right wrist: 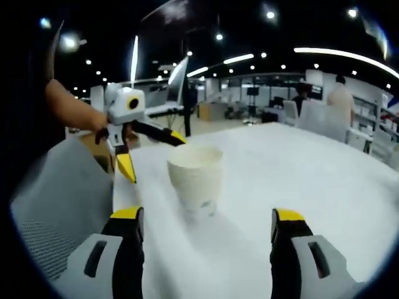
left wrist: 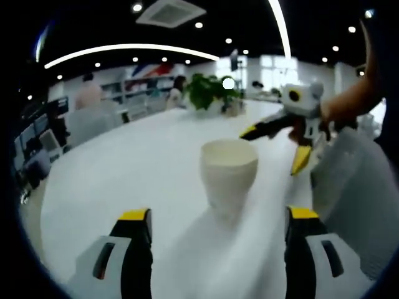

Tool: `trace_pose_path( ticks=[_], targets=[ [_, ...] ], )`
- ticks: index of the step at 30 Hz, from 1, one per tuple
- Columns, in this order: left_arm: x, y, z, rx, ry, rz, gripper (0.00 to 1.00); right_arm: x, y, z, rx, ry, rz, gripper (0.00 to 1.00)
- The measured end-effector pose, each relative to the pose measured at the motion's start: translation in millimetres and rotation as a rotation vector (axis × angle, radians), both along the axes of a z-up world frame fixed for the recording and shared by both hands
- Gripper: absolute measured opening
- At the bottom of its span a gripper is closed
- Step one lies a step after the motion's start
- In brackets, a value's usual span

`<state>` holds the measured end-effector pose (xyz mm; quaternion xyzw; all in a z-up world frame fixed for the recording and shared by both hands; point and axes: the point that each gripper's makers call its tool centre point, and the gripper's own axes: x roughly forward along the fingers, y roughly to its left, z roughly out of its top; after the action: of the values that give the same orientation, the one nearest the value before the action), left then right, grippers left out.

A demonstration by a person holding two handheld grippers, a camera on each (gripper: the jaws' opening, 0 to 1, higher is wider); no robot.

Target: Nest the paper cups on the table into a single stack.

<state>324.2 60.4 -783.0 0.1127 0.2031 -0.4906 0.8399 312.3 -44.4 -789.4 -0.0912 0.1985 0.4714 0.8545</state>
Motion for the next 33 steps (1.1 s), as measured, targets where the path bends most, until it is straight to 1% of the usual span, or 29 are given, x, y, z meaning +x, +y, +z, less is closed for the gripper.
trace_pose_path(
  ticks=[1, 3, 5, 6, 7, 9, 11, 13, 19, 22, 24, 26, 29, 31, 33],
  targets=[
    [1.2, -3, -3.7, 0.013, 0.001, -0.006, 0.85, 2, 3, -0.9, 0.007, -0.006, 0.001, 0.77],
    [0.2, -8, -8.4, 0.027, 0.001, -0.034, 0.82, 4, 6, -3.8, 0.010, 0.010, 0.006, 0.74],
    [1.4, -11, -12.9, 0.037, 0.010, -0.042, 0.79, 7, 11, -3.2, 0.026, 0.018, 0.005, 0.70],
    [1.7, -11, -16.3, 0.047, 0.027, -0.041, 0.77, 8, 13, -4.0, 0.029, 0.025, 0.006, 0.68],
    [2.2, -11, -21.5, 0.052, 0.061, -0.031, 0.72, 9, 15, -6.5, 0.031, 0.039, 0.008, 0.66],
    [5.5, -11, -26.6, 0.054, 0.089, -0.017, 0.67, 11, 18, -10.8, 0.026, 0.051, 0.005, 0.63],
    [8.4, -11, -27.3, 0.055, 0.081, -0.016, 0.63, 14, 21, -13.2, 0.024, 0.055, 0.010, 0.59],
    [11.3, -13, -26.9, 0.045, 0.091, -0.009, 0.63, 15, 24, -13.9, 0.019, 0.057, 0.014, 0.56],
    [11.7, -22, -25.0, 0.039, 0.071, -0.041, 0.58, 15, 29, -17.8, 0.006, 0.063, 0.034, 0.52],
    [12.3, -27, -23.5, 0.041, 0.054, -0.060, 0.54, 15, 32, -18.5, -0.002, 0.059, 0.043, 0.49],
    [14.0, -32, -24.5, 0.064, 0.034, -0.081, 0.50, 16, 35, -19.4, -0.010, 0.062, 0.063, 0.43],
    [13.6, -37, -23.9, 0.060, 0.029, -0.100, 0.48, 18, 37, -19.9, -0.021, 0.046, 0.072, 0.37],
    [14.5, -41, -22.1, 0.058, 0.018, -0.112, 0.44, 18, 41, -20.2, -0.020, 0.053, 0.086, 0.34],
    [15.9, -43, -20.4, 0.054, 0.003, -0.125, 0.37, 18, 42, -20.2, -0.022, 0.052, 0.091, 0.29],
    [17.3, -43, -20.5, 0.060, 0.002, -0.126, 0.38, 19, 42, -20.5, -0.029, 0.047, 0.092, 0.29]
  ],
)
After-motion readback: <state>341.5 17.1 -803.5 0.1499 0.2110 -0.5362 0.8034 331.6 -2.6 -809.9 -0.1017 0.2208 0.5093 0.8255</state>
